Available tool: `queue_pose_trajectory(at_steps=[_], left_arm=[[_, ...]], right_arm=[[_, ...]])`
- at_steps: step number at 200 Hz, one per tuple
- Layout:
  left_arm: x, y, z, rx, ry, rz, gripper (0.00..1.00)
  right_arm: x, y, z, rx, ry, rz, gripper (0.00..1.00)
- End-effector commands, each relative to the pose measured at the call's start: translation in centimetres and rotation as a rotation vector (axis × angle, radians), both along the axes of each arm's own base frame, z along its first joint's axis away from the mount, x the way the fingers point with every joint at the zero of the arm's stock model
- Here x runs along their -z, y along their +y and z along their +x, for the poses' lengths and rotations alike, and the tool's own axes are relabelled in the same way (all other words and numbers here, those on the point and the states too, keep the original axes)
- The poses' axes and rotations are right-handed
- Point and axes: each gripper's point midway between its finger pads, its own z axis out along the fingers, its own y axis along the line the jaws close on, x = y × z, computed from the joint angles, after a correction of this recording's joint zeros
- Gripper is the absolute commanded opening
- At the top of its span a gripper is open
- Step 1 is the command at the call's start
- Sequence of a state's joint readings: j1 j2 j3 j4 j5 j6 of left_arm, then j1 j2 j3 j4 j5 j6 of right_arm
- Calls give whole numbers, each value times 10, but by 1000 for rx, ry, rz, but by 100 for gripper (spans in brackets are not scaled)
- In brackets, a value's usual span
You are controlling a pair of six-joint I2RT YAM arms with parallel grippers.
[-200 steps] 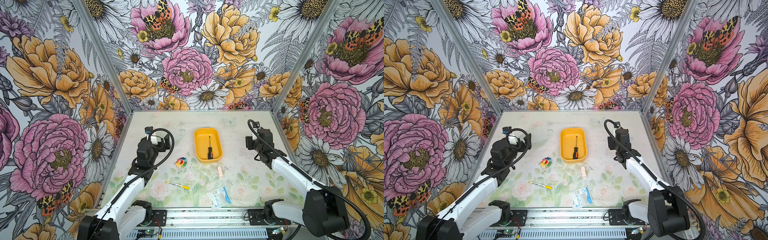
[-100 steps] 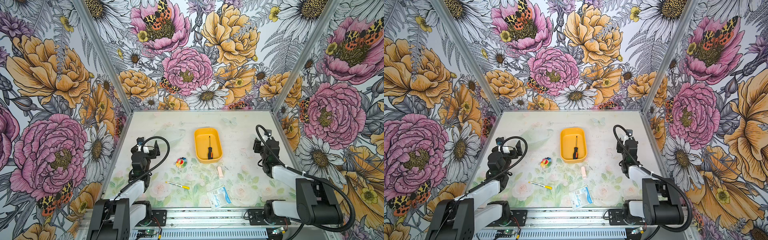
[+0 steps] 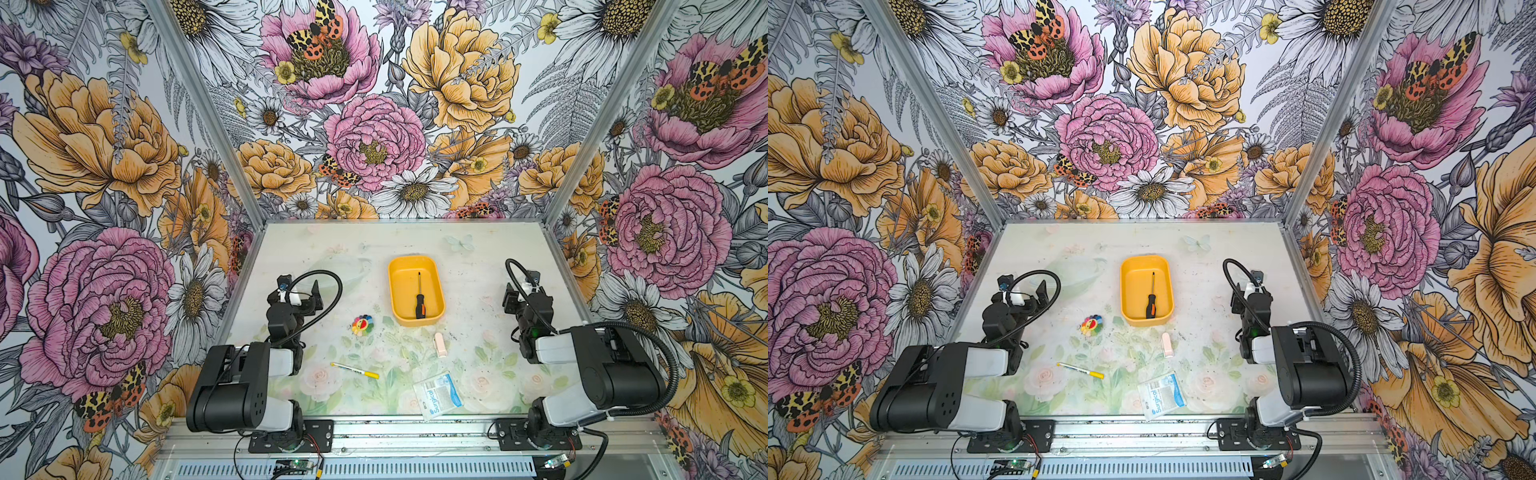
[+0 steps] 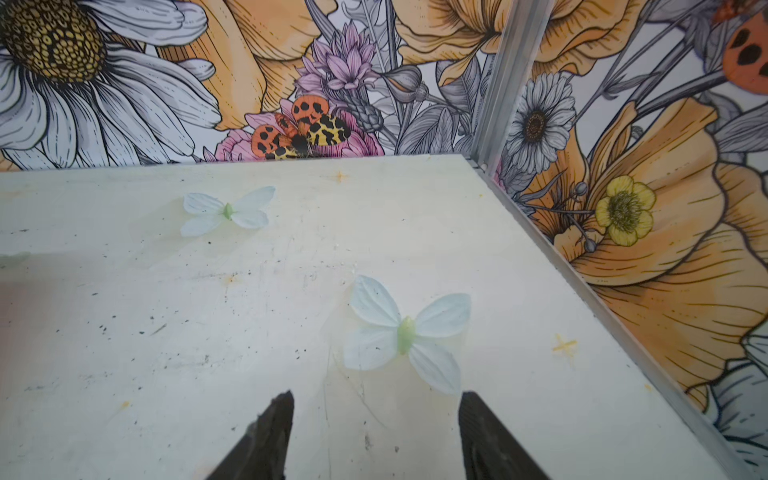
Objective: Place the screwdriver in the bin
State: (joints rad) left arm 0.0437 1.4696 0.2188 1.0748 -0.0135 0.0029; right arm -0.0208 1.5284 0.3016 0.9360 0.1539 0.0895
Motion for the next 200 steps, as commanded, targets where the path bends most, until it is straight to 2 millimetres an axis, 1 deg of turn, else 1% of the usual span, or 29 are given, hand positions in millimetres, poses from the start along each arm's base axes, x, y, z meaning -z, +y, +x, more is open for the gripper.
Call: queue_pose_trajectory(at_steps=[1,10,25,42,51,63,72,85,116,194,198,200], left_arm=[[-13,-5,6,17,-94,0,99],[-13,-6,7,15,-109,8,99],[-10,-4,6,0,-81,6,99],[-10,-8,12,4,-73,20,99],[-8,-8,17,0,-43,26,99],[-4,-8,29,-1,7,35,99],[2,-7,36,-6,72,33,99],[2,0,35,-14,64,0,99],[2,-1,36,-6,65,-5,99],[2,-1,36,-11,63,-1,99],[2,-1,36,-10,62,0,99],[2,-1,36,-11,62,0,99]], right_arm=[[-21,-2,9,20,-77,8,66],[-19,-3,10,28,-65,11,67],[-18,-4,13,35,-48,13,67],[-17,-4,16,31,-32,11,68],[-16,-4,16,31,-30,11,70],[-16,-4,16,31,-30,11,73],[-17,-4,17,31,-30,12,77],[-16,-4,16,32,-28,12,80],[-16,-4,17,32,-27,14,87],[-17,-4,16,32,-30,13,93],[-17,-4,16,32,-31,13,94],[-17,-4,16,33,-31,14,97]])
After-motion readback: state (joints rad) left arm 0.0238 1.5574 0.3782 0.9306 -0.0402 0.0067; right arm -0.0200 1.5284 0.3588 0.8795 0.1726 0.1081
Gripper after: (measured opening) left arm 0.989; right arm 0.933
